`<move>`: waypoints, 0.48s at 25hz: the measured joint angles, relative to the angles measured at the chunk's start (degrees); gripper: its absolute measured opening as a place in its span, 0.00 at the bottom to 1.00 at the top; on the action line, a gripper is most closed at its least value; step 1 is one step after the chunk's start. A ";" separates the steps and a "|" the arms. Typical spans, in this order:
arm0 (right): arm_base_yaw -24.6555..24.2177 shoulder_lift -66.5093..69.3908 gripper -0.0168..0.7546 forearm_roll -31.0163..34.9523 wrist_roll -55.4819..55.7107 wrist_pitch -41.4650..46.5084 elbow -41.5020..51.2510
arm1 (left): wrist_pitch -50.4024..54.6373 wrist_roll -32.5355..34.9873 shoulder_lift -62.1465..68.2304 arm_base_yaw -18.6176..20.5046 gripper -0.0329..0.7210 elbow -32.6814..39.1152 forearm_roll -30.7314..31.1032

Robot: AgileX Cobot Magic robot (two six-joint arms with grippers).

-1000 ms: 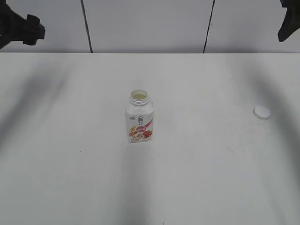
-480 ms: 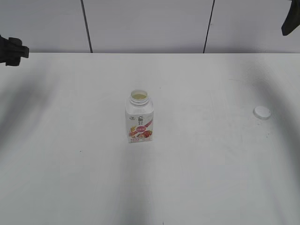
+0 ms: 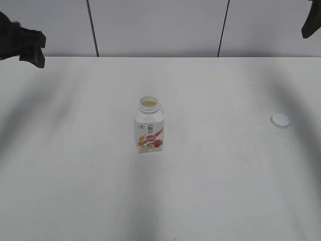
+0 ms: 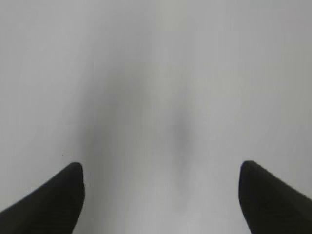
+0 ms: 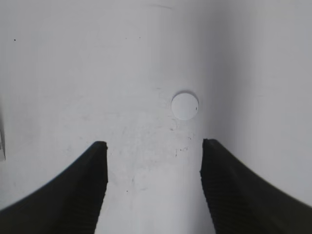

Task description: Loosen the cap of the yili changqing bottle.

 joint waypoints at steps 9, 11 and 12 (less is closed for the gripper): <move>0.00 -3.57 0.64 0.00 0.88 -0.05 1.22 | 15.23 5.77 -1.25 -0.16 0.82 -6.37 -9.85; 0.00 -6.18 0.64 0.00 1.04 -0.05 3.48 | 19.04 5.77 -2.34 -0.16 0.82 -6.42 -9.53; 0.00 -7.84 0.64 0.00 1.11 0.01 4.66 | 21.32 5.82 -2.80 -0.16 0.82 -6.42 -8.93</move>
